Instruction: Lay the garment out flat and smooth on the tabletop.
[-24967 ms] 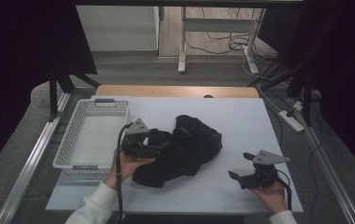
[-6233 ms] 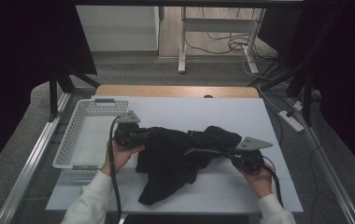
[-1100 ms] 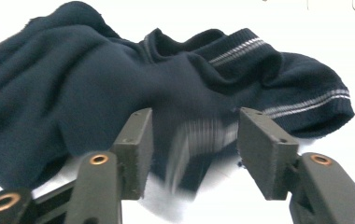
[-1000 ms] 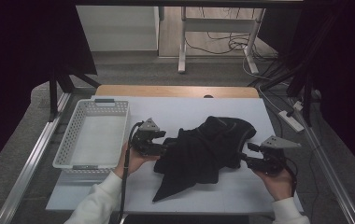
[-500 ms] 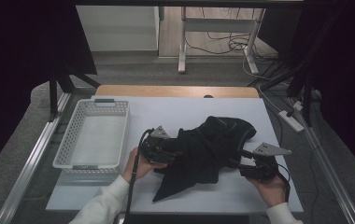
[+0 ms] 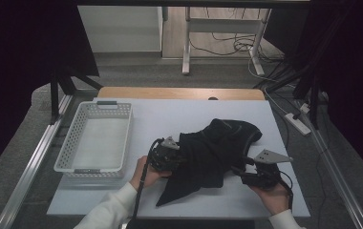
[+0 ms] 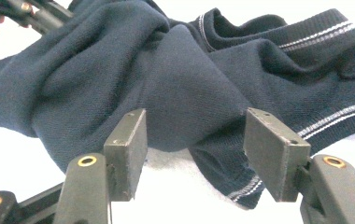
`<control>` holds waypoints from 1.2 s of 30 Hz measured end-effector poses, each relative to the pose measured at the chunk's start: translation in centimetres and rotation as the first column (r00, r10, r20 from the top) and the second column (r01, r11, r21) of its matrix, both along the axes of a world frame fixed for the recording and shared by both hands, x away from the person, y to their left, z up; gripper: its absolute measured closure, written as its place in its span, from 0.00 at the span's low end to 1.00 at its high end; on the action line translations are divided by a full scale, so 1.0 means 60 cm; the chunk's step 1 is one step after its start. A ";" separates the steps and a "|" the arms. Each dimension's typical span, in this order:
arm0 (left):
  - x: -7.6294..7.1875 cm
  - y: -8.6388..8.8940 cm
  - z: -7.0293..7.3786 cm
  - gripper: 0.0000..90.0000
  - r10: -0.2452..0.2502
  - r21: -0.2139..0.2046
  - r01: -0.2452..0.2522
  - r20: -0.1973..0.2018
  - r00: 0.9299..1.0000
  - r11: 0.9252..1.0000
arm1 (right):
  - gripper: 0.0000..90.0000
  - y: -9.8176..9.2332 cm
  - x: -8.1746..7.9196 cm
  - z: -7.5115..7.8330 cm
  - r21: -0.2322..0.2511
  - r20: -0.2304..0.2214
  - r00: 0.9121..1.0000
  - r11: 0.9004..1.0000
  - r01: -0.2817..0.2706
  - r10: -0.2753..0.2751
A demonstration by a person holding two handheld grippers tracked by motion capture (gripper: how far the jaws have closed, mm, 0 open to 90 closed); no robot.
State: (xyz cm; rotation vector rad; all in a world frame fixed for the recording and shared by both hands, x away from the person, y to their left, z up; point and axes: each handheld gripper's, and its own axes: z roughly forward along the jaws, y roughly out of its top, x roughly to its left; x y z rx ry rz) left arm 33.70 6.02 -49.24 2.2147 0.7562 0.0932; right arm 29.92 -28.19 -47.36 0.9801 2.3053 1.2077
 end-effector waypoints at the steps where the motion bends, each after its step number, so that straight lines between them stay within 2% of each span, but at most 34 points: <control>1: 0.000 0.001 0.002 0.95 -0.006 -0.005 0.006 0.002 1.000 1.000 | 0.44 0.000 0.000 -0.001 -0.002 -0.002 1.000 1.000 -0.002 0.002; 3: 0.000 0.007 0.009 0.96 -0.004 -0.031 0.005 0.006 1.000 0.999 | 0.44 0.000 0.000 -0.002 -0.003 0.002 1.000 1.000 0.004 -0.004; 6: 0.000 0.023 0.029 0.96 0.014 -0.079 -0.011 0.033 0.999 0.997 | 0.44 -0.001 0.001 -0.003 -0.003 0.002 1.000 1.000 0.005 -0.005; 9: 0.002 0.049 0.054 0.96 0.042 -0.146 -0.035 0.049 0.998 0.989 | 0.44 -0.001 0.000 -0.002 -0.001 0.006 1.000 1.000 0.001 -0.001; 13: 0.004 0.081 0.074 0.96 0.092 -0.190 -0.077 0.072 0.993 0.979 | 0.43 0.004 -0.001 -0.001 0.002 0.007 1.000 1.000 -0.012 0.012; 17: 0.007 0.099 0.079 0.97 0.124 -0.205 -0.107 0.075 0.989 0.973 | 0.43 0.015 -0.005 -0.001 0.001 0.006 0.999 0.999 -0.036 0.036; 21: 0.010 0.113 0.082 0.97 0.153 -0.220 -0.132 0.077 0.985 0.967 | 0.42 0.032 -0.012 -0.002 -0.006 0.002 0.996 0.996 -0.084 0.084; 25: 0.012 0.123 0.084 0.97 0.172 -0.229 -0.150 0.078 0.982 0.962 | 0.42 0.055 -0.023 -0.008 -0.013 -0.019 0.989 0.989 -0.150 0.150; 32: 0.015 0.130 0.083 0.97 0.180 -0.231 -0.159 0.074 0.981 0.960 | 0.40 0.093 -0.039 -0.024 -0.048 -0.058 0.970 0.970 -0.237 0.234; 36: 0.016 0.130 0.083 0.96 0.181 -0.231 -0.160 0.072 0.981 0.960 | 0.39 0.112 -0.041 -0.036 -0.065 -0.069 0.967 0.966 -0.248 0.244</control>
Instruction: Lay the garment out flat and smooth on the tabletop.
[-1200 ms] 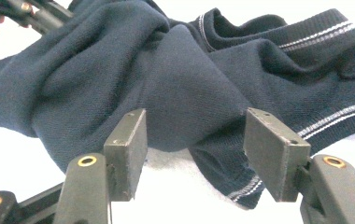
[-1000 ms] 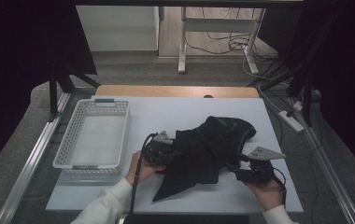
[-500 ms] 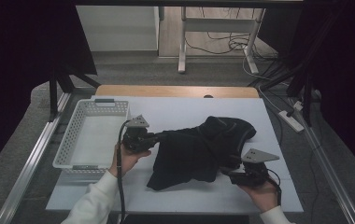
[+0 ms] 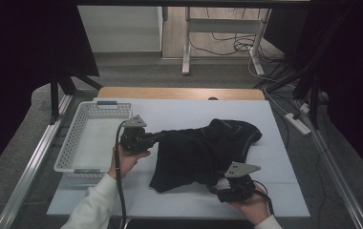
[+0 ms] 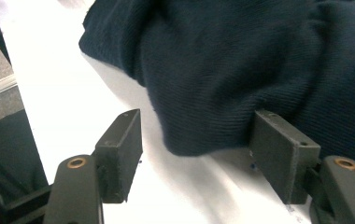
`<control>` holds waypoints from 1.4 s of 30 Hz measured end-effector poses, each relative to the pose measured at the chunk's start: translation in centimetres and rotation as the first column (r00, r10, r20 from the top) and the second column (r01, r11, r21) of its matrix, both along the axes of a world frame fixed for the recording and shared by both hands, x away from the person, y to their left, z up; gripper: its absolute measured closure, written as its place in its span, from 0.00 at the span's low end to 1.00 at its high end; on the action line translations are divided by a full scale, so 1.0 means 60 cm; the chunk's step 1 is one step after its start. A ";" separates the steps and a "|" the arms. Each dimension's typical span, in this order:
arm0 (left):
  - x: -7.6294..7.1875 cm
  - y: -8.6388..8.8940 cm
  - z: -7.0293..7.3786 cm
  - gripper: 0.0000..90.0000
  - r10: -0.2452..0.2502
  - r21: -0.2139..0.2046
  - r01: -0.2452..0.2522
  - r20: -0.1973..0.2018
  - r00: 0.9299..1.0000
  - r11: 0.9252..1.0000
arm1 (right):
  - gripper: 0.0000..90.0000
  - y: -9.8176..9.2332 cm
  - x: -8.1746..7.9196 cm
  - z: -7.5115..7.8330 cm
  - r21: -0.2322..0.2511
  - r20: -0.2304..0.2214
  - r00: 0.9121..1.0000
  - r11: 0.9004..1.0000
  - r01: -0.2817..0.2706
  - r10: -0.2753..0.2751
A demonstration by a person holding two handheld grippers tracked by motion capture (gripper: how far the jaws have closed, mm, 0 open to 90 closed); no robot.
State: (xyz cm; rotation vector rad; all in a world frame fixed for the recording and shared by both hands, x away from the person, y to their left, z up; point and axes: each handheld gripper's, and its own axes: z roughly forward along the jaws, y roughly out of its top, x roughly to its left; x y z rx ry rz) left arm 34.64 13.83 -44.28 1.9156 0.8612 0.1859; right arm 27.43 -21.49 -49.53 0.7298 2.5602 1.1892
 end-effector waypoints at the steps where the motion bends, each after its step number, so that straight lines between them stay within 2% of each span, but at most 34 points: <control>1: 0.000 -0.001 0.000 0.97 0.000 0.001 0.000 0.000 1.000 1.000 | 0.39 0.004 0.000 -0.002 -0.006 0.004 1.000 1.000 0.007 -0.007; 6: 0.001 -0.003 -0.001 0.97 -0.001 0.003 0.001 -0.001 1.000 1.000 | 0.48 0.016 0.012 -0.010 0.012 0.020 0.998 0.999 0.053 -0.053; 11: 0.002 -0.002 -0.002 0.97 0.001 0.006 -0.001 -0.003 1.000 1.000 | 0.71 0.024 0.017 -0.011 0.009 0.102 0.992 0.997 0.071 -0.072; 15: 0.003 -0.002 -0.003 0.97 0.000 0.006 0.001 -0.006 1.000 1.000 | 0.83 0.019 0.024 -0.005 0.033 0.093 0.993 0.997 0.066 -0.068; 21: 0.001 -0.002 -0.001 0.96 -0.003 0.008 0.003 -0.001 1.000 1.000 | 0.86 0.013 0.022 0.007 0.050 0.117 0.992 0.998 0.049 -0.055; 24: 0.000 -0.001 0.001 0.96 -0.003 0.000 0.003 0.003 1.000 1.000 | 0.86 0.005 0.017 0.030 0.076 0.143 0.988 0.996 0.041 -0.052; 28: -0.003 0.001 0.007 0.96 -0.009 -0.014 0.010 0.012 1.000 1.000 | 0.87 -0.008 0.006 0.072 0.118 0.194 0.979 0.992 0.042 -0.064; 37: -0.011 0.008 0.027 0.96 -0.028 -0.050 0.030 0.037 0.999 0.998 | 0.87 -0.025 -0.015 0.150 0.169 0.285 0.956 0.985 0.027 -0.075; 39: -0.010 0.009 0.025 0.96 -0.025 -0.046 0.027 0.032 0.999 0.999 | 0.87 -0.025 -0.015 0.155 0.167 0.286 0.955 0.986 0.027 -0.075; 42: -0.005 0.010 0.018 0.96 -0.015 -0.022 0.015 0.012 1.000 1.000 | 0.86 -0.020 0.002 0.139 0.156 0.239 0.968 0.987 0.042 -0.079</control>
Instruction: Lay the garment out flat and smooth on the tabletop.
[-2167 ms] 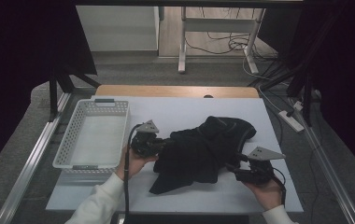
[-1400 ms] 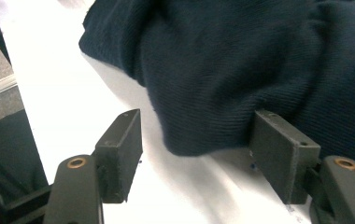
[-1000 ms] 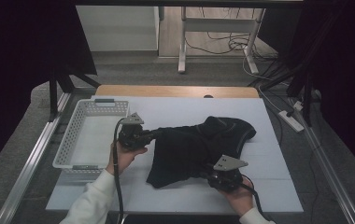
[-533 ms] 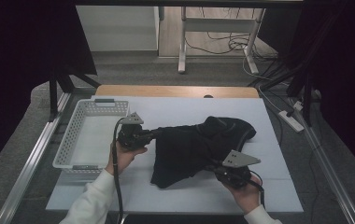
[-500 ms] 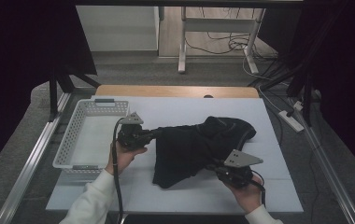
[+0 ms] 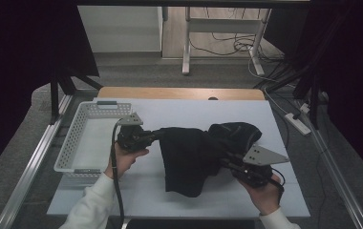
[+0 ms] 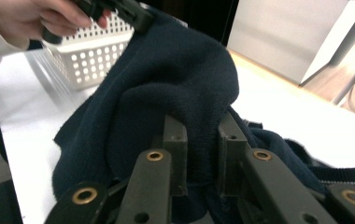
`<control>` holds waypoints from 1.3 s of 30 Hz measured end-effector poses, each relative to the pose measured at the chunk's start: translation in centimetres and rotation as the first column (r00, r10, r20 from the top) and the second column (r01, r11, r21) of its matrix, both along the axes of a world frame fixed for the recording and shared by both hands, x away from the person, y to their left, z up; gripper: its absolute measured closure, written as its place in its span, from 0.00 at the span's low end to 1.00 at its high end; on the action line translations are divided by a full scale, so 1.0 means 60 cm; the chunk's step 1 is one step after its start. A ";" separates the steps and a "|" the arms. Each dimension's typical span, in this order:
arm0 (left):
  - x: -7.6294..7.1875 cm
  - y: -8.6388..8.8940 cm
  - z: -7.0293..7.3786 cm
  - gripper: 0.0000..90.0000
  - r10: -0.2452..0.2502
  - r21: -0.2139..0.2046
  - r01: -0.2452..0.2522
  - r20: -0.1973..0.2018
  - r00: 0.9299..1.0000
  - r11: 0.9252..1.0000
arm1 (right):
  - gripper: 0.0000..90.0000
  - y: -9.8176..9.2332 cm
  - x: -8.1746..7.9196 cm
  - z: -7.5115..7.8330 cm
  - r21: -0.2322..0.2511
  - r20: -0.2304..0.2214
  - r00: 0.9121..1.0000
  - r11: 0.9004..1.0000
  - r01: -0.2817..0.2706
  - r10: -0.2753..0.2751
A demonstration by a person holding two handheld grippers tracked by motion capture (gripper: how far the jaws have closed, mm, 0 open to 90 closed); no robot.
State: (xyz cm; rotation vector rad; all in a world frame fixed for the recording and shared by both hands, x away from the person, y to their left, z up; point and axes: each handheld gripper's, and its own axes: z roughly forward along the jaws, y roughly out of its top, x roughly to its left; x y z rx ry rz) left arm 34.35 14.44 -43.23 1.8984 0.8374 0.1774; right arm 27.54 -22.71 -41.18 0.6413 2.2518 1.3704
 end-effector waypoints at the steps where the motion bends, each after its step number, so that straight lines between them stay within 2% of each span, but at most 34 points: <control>1: 0.002 0.000 -0.003 0.96 0.005 0.006 -0.005 -0.008 1.000 1.000 | 0.86 0.002 0.008 -0.009 -0.006 -0.012 1.000 1.000 -0.002 0.001; 5: 0.007 0.000 -0.012 0.95 0.027 0.029 -0.026 -0.022 0.999 0.999 | 0.86 0.015 0.041 -0.037 -0.012 -0.070 0.998 1.000 -0.003 0.002; 9: 0.011 -0.001 -0.019 0.95 0.039 0.047 -0.038 -0.030 0.999 0.998 | 0.86 0.028 0.068 -0.051 -0.027 -0.090 0.996 1.000 0.001 -0.004; 13: 0.016 -0.002 -0.028 0.92 0.056 0.064 -0.053 -0.046 0.997 0.997 | 0.86 0.042 0.096 -0.073 -0.043 -0.130 0.991 0.999 0.005 -0.010; 16: 0.018 -0.005 -0.032 0.83 0.059 0.083 -0.055 -0.051 0.997 0.995 | 0.86 0.049 0.108 -0.084 -0.062 -0.156 0.987 0.998 0.010 -0.020; 19: 0.018 -0.012 -0.032 0.65 0.067 0.121 -0.061 -0.042 0.997 0.991 | 0.86 0.052 0.120 -0.093 -0.066 -0.184 0.982 0.998 0.023 -0.035; 22: 0.014 -0.017 -0.029 0.51 0.091 0.134 -0.087 -0.026 0.996 0.987 | 0.81 0.053 0.128 -0.101 -0.066 -0.213 0.976 0.997 0.034 -0.047; 24: 0.011 -0.016 -0.025 0.47 0.098 0.124 -0.096 -0.009 0.995 0.988 | 0.68 0.051 0.128 -0.099 -0.049 -0.213 0.975 0.998 0.046 -0.056; 25: 0.009 -0.016 -0.023 0.46 0.094 0.124 -0.092 -0.005 0.996 0.988 | 0.61 0.048 0.125 -0.093 -0.038 -0.199 0.978 0.997 0.063 -0.070; 28: 0.005 -0.021 -0.022 0.41 0.074 0.125 -0.072 -0.010 0.997 0.989 | 0.50 0.035 0.113 -0.074 -0.004 -0.160 0.982 0.995 0.096 -0.095; 30: 0.001 -0.028 -0.023 0.40 0.052 0.135 -0.050 -0.013 0.999 0.990 | 0.47 0.024 0.101 -0.064 0.006 -0.152 0.983 0.995 0.104 -0.102; 34: -0.014 -0.042 -0.028 0.37 0.005 0.168 0.000 -0.030 1.000 0.986 | 0.46 0.005 0.064 -0.056 -0.010 -0.129 0.986 0.994 0.106 -0.107; 39: -0.027 -0.057 -0.045 0.35 -0.036 0.192 0.048 -0.068 0.997 0.980 | 0.46 -0.011 0.024 -0.067 -0.031 -0.148 0.985 0.996 0.088 -0.092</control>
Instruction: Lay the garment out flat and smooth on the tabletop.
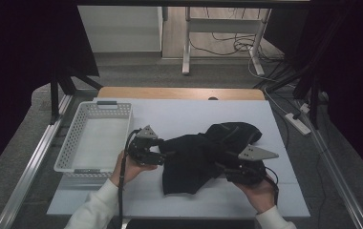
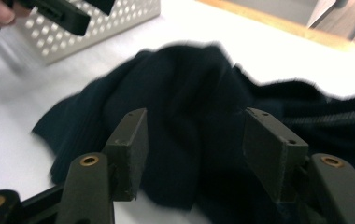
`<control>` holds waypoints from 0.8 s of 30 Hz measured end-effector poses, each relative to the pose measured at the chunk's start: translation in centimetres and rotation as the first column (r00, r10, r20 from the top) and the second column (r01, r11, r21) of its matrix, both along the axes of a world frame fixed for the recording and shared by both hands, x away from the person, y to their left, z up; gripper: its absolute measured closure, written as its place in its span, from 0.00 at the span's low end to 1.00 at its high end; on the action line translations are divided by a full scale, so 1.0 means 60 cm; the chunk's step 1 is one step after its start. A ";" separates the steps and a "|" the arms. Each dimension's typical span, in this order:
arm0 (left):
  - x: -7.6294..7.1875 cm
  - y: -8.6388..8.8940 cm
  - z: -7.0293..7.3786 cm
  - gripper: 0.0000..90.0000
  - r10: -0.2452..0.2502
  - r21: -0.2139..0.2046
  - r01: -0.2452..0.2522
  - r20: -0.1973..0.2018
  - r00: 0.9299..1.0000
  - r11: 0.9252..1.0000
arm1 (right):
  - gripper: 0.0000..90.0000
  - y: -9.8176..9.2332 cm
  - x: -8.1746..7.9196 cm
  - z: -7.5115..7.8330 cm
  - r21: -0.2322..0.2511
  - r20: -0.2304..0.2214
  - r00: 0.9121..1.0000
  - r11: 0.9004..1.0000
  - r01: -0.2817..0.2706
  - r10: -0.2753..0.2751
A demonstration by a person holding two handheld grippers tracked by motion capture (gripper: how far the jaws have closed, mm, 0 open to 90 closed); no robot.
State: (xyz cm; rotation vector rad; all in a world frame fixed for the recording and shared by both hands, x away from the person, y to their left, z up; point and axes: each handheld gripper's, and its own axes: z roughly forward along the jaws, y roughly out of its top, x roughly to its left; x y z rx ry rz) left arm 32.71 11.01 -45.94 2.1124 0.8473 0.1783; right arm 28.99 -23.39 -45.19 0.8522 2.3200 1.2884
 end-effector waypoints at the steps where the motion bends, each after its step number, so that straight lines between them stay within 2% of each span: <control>1: -0.003 -0.003 -0.004 0.34 -0.007 0.008 0.007 -0.007 1.000 1.000 | 0.46 -0.001 -0.006 -0.006 -0.006 -0.007 1.000 1.000 -0.003 0.003; 5: -0.015 -0.015 -0.020 0.32 -0.034 0.034 0.035 -0.031 0.999 0.999 | 0.45 0.004 -0.023 -0.029 -0.037 -0.033 0.999 0.999 -0.021 0.020; 10: -0.032 -0.027 -0.042 0.28 -0.061 0.083 0.066 -0.062 0.996 0.994 | 0.45 0.010 -0.027 -0.044 -0.054 -0.054 0.998 0.998 -0.035 0.033; 15: -0.039 -0.040 -0.060 0.25 -0.093 0.133 0.103 -0.080 0.992 0.986 | 0.45 0.014 -0.027 -0.050 -0.063 -0.062 0.997 0.997 -0.039 0.035; 24: -0.038 -0.053 -0.084 0.24 -0.110 0.171 0.129 -0.117 0.987 0.977 | 0.44 0.015 -0.026 -0.054 -0.060 -0.069 0.997 0.997 -0.040 0.036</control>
